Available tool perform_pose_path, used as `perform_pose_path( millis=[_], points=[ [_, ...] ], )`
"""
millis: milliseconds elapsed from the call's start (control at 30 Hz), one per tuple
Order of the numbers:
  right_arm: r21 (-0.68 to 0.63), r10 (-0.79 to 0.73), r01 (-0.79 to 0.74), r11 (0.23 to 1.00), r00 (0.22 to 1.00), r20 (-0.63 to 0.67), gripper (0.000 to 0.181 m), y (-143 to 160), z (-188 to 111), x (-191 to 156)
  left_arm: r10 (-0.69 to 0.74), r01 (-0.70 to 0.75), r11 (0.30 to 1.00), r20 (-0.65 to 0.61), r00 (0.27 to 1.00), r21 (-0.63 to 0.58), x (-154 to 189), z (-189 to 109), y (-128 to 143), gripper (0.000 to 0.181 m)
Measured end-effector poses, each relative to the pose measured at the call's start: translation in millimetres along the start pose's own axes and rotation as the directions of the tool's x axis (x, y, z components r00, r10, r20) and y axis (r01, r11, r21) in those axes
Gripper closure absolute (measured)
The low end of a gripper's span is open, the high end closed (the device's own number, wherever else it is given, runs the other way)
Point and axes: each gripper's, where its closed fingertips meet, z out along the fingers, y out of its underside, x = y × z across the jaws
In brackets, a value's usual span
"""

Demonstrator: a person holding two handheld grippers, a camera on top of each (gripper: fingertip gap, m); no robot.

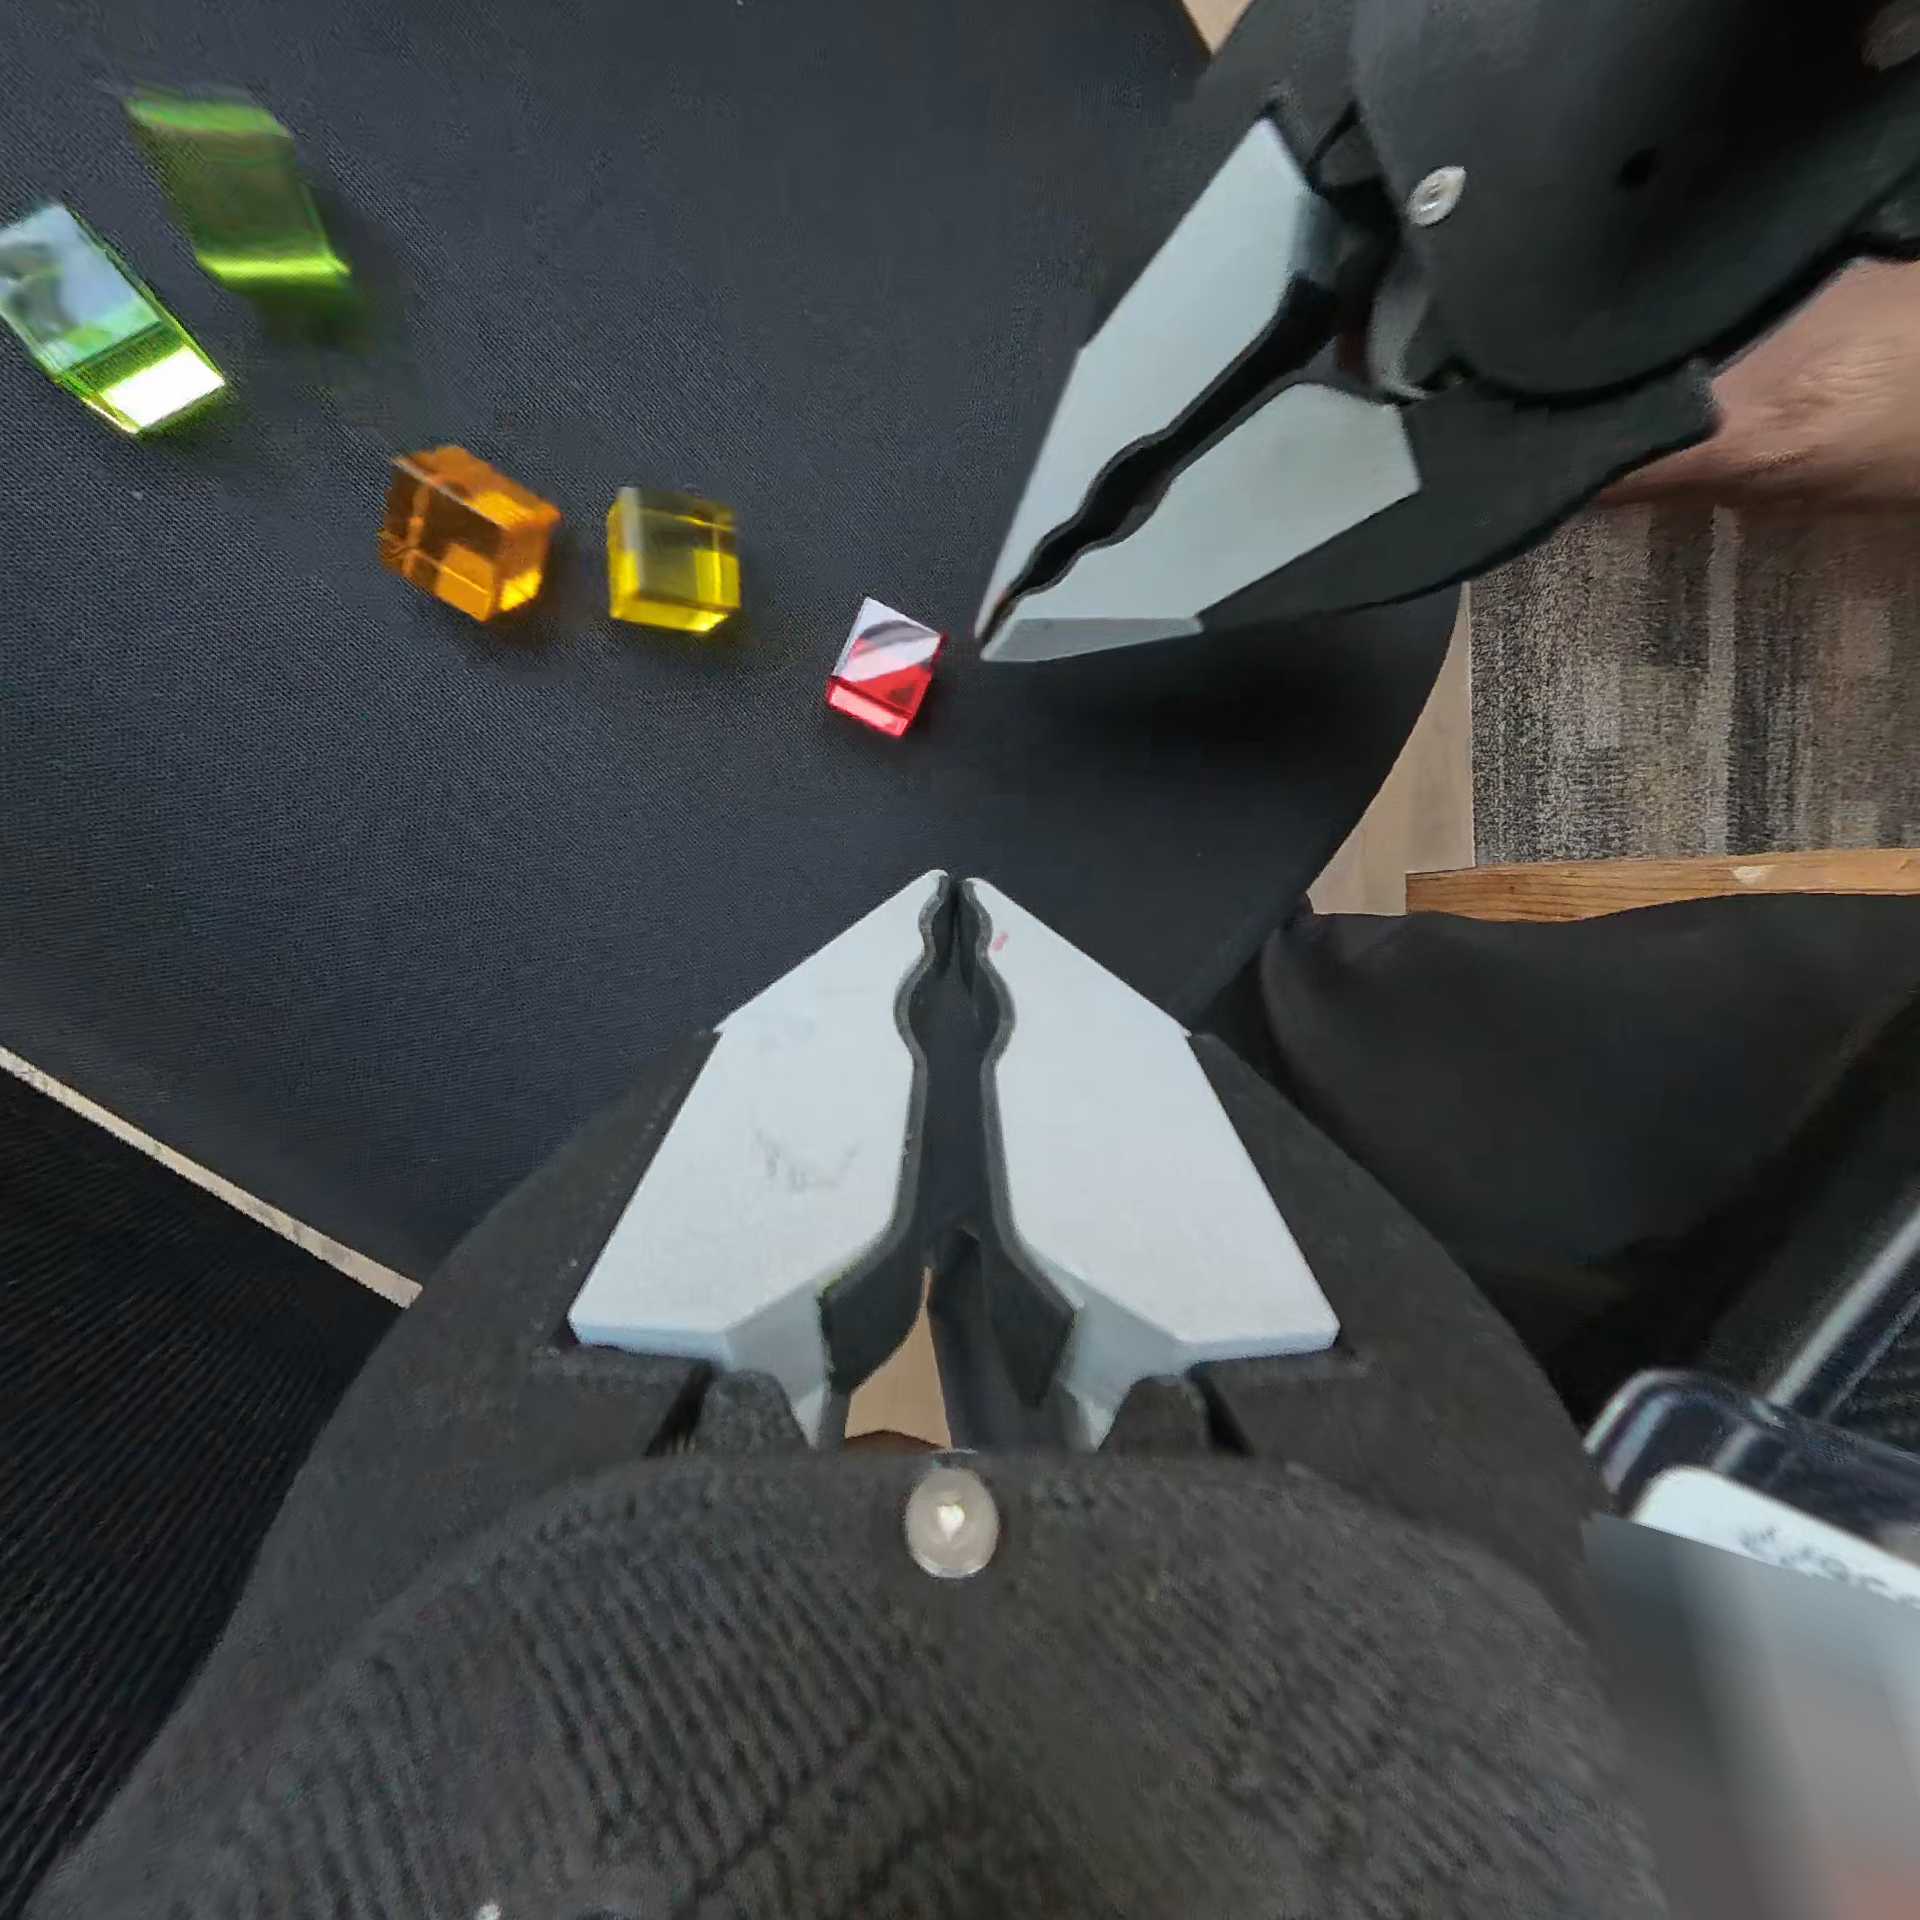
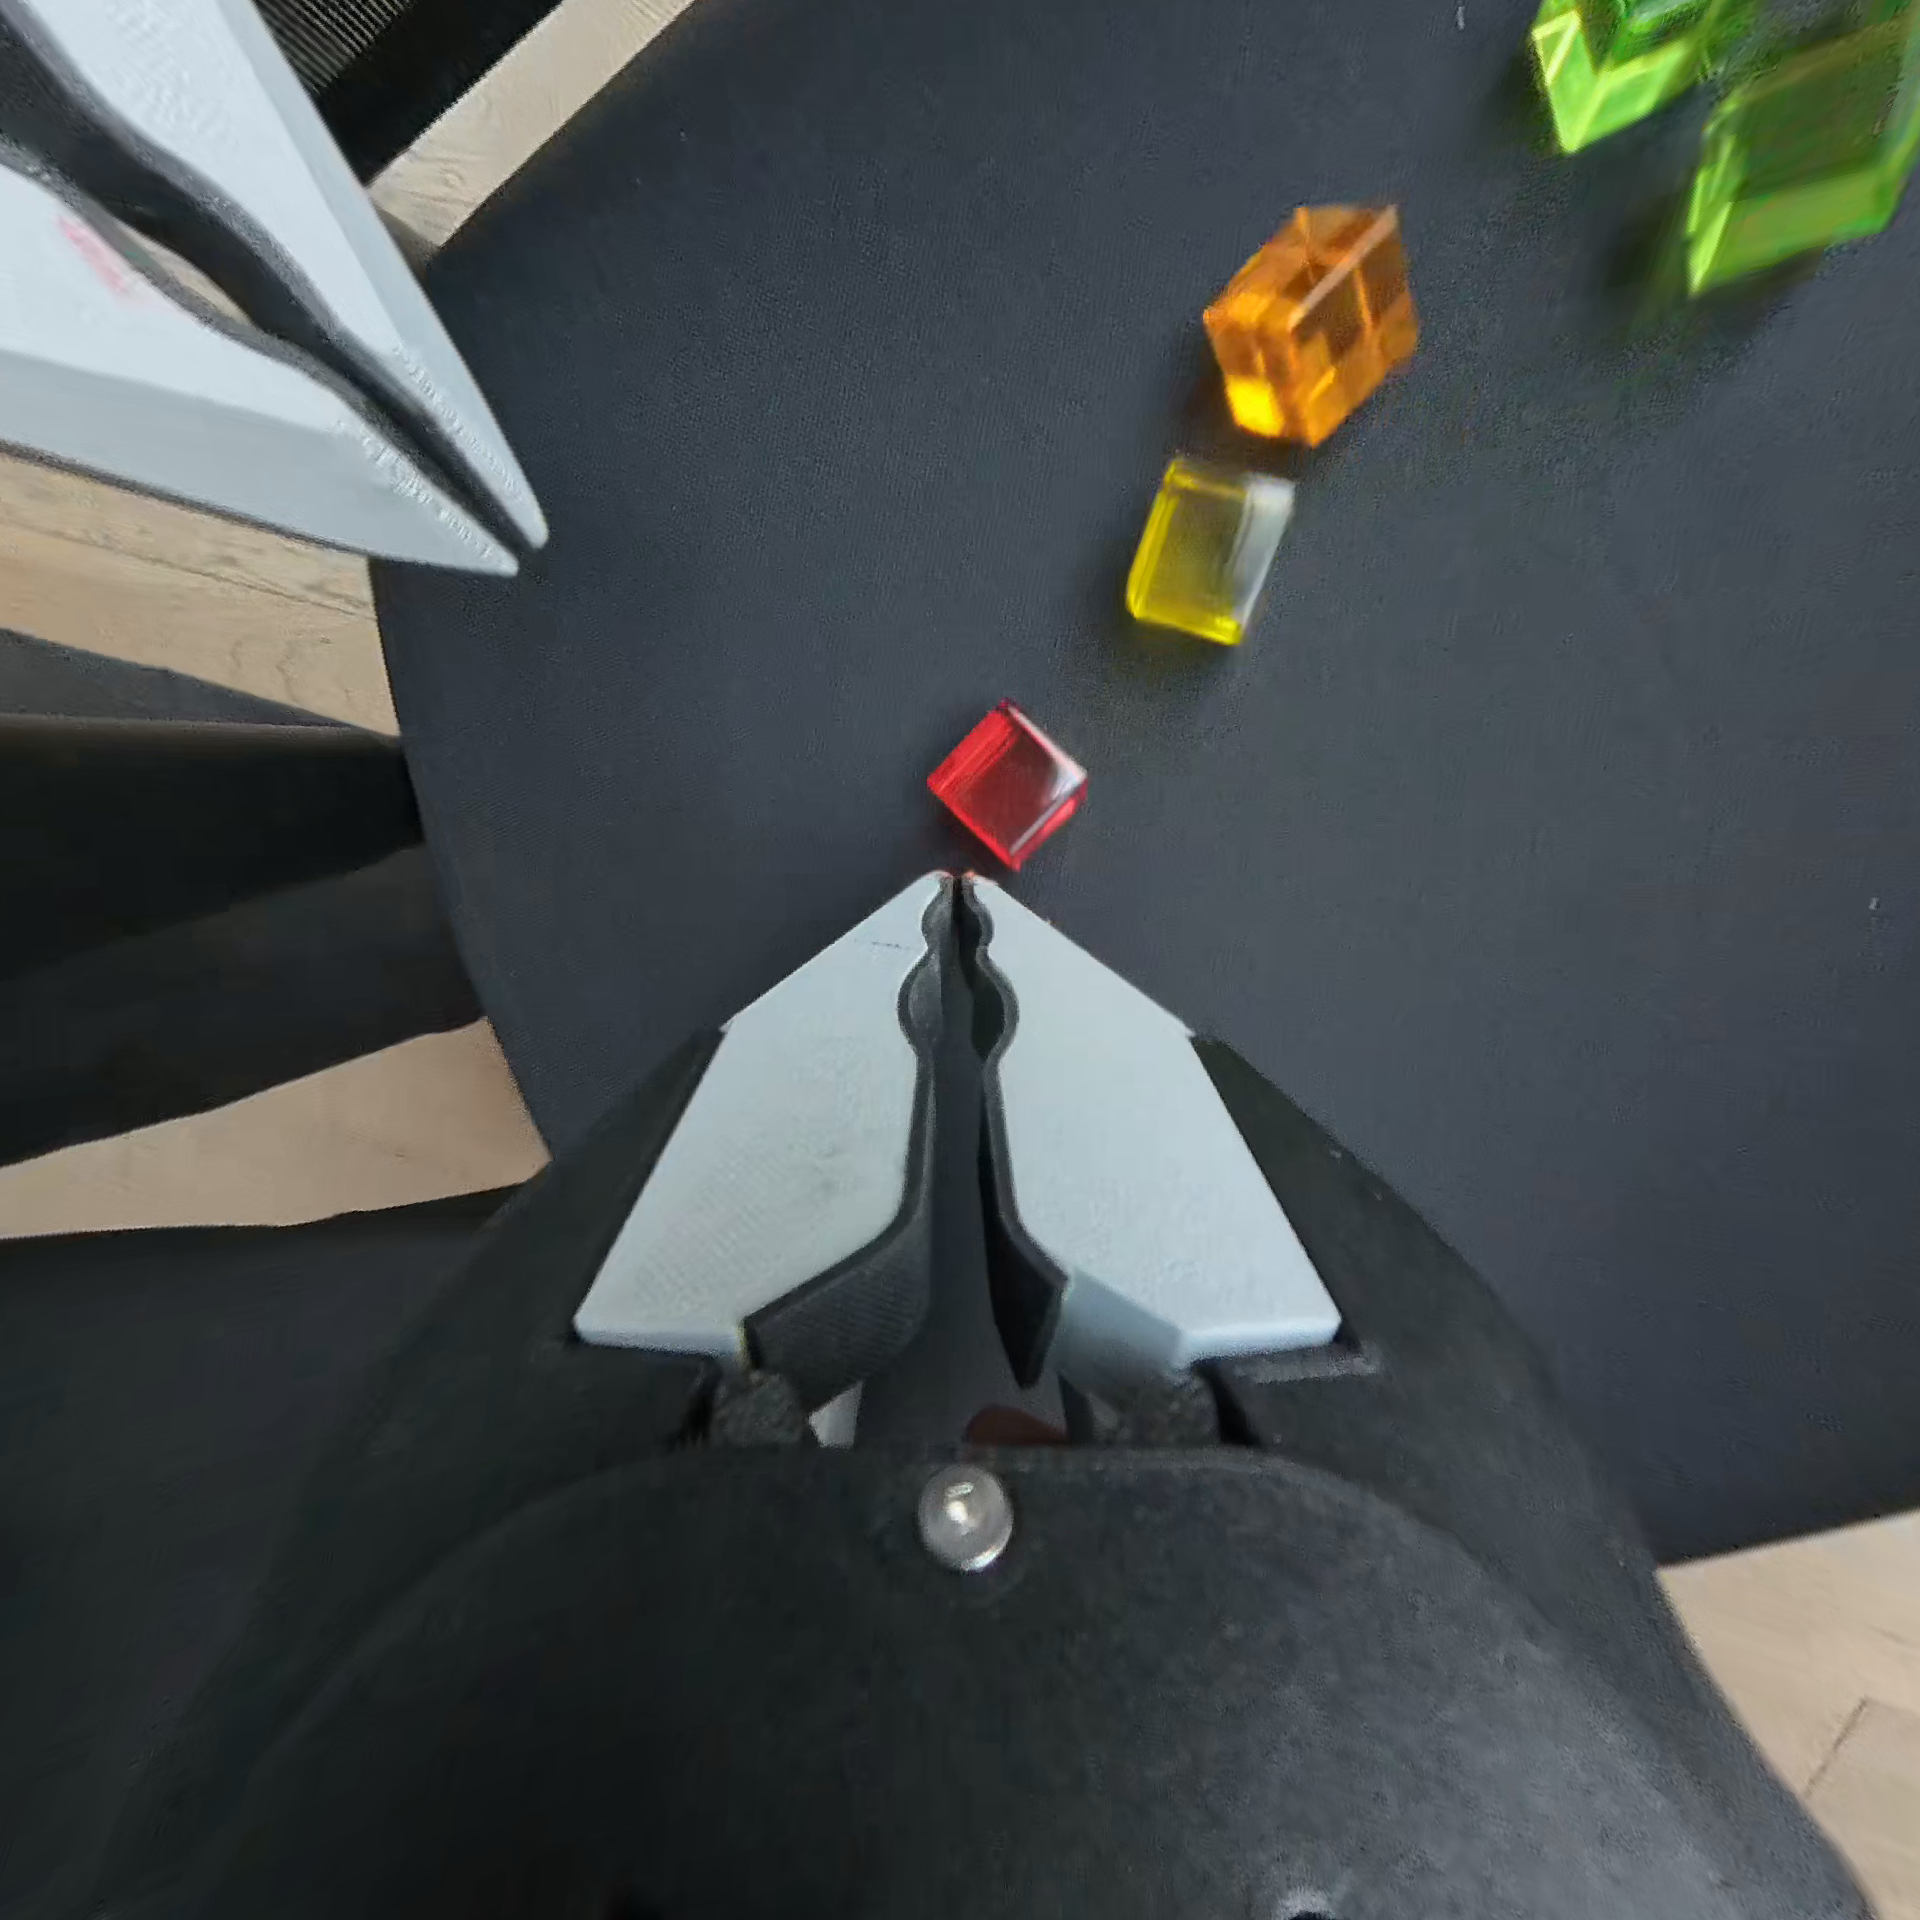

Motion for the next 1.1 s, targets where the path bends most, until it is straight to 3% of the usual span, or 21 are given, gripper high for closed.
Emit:
perform_pose_path(
  millis=[233,433,633,733,833,967,1100],
  points=[
    [0.023,0.184,-0.184,0.983,0.983,0.009,0.181,27,-37,-6,-0.001,0.001,1.000,-0.012,1.000,-0.010,2,0,1,0.181],
    [0.046,0.372,-0.373,0.927,0.928,0.040,0.181,49,-103,-32,0.074,-0.075,0.995,-0.015,0.997,-0.062,5,-11,-13,0.181],
    [0.040,0.477,-0.478,0.878,0.863,-0.166,0.175,95,-183,-49,0.211,-0.210,0.976,0.010,0.978,-0.054,10,-59,-62,0.181],
    [0.052,0.490,-0.513,0.857,0.780,-0.389,0.172,121,-227,-43,0.290,-0.289,0.956,0.005,0.957,-0.047,21,-85,-89,0.181],
    [0.102,0.509,-0.549,0.829,0.667,-0.544,0.153,141,-264,-41,0.373,-0.373,0.928,0.002,0.928,-0.023,35,-111,-114,0.181],
    [0.179,0.566,-0.585,0.791,0.587,-0.579,0.132,146,-288,-47,0.497,-0.494,0.865,-0.017,0.868,0.084,70,-149,-150,0.181],
    [0.277,0.599,-0.547,0.790,0.590,-0.541,0.119,127,-296,-38,0.600,-0.595,0.796,-0.006,0.800,0.112,106,-177,-165,0.181]
  ],
)
